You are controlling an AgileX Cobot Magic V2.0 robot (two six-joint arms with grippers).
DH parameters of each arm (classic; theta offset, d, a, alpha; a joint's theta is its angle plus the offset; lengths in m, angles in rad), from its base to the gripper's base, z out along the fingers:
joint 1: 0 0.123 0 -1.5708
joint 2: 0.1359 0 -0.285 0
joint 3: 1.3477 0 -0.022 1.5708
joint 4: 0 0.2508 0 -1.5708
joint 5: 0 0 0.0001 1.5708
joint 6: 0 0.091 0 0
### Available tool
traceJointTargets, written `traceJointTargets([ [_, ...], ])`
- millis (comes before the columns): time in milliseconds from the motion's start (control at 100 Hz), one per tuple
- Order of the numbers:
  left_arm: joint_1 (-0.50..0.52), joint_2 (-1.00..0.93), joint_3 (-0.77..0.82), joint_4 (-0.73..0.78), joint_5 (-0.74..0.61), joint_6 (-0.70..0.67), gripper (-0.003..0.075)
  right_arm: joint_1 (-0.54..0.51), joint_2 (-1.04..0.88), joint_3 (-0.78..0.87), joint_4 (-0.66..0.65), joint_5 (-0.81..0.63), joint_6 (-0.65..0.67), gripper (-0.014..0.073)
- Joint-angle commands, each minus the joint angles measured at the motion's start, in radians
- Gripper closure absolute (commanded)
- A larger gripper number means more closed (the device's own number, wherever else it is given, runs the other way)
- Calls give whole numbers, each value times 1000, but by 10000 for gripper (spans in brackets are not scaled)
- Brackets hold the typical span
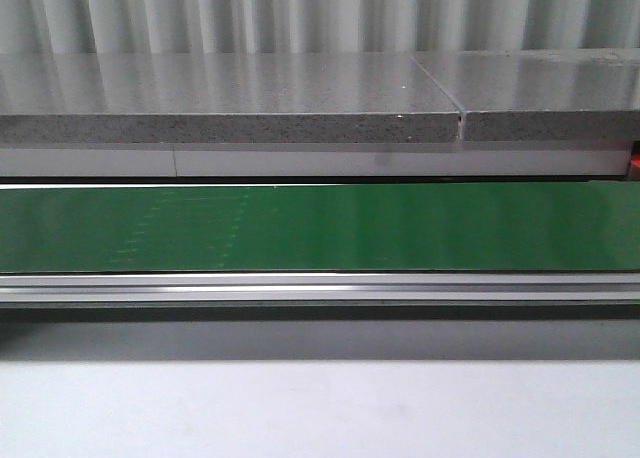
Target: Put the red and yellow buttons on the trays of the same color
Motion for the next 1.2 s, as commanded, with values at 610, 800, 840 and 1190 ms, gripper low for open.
traceJointTargets([
  [610, -8, -222, 117, 50, -129, -89, 740, -4, -11, -6, -11, -83, 0, 661],
  [800, -8, -222, 117, 50, -85, -89, 740, -4, -11, -6, -11, -83, 0, 661],
  [840, -8, -222, 117, 50, -85, -89, 740, -4, -11, -6, -11, -83, 0, 661],
  [1190, -8, -222, 117, 50, -85, -89, 740, -4, -11, -6, -11, -83, 0, 661],
])
